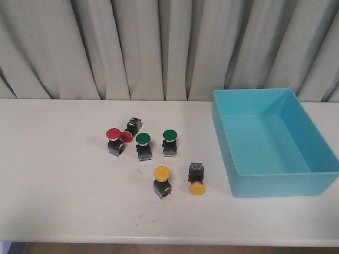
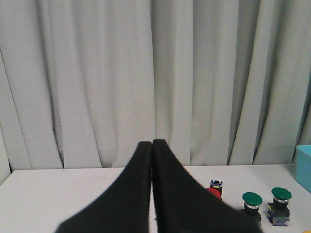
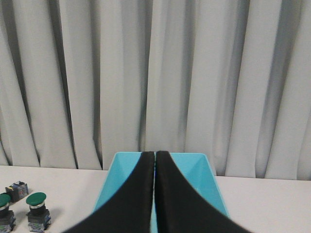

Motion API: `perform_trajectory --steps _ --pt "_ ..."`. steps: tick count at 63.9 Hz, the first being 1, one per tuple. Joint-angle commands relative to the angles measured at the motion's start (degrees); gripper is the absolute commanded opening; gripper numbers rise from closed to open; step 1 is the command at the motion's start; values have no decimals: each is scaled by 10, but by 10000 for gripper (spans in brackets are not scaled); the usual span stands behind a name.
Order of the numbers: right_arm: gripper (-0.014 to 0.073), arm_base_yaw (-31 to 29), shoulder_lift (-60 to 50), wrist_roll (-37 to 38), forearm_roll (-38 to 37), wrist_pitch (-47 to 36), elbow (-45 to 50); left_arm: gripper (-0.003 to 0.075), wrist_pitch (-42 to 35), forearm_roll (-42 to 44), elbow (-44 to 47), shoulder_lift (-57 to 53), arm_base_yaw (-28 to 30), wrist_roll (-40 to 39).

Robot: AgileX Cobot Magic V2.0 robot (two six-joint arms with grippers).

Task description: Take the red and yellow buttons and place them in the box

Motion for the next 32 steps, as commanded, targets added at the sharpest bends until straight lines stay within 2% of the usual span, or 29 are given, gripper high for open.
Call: perform_trajectory --steps 1,12,32 --pt "-3 -1 65 -6 -3 -6 -73 -7 8 -3 -88 66 2 25" --pt "-3 -1 167 -4 -2 38 -151 -7 79 -3 -180 149 2 39" --pt "-3 -1 263 -4 -2 174 -152 -7 160 -3 -116 187 2 39"
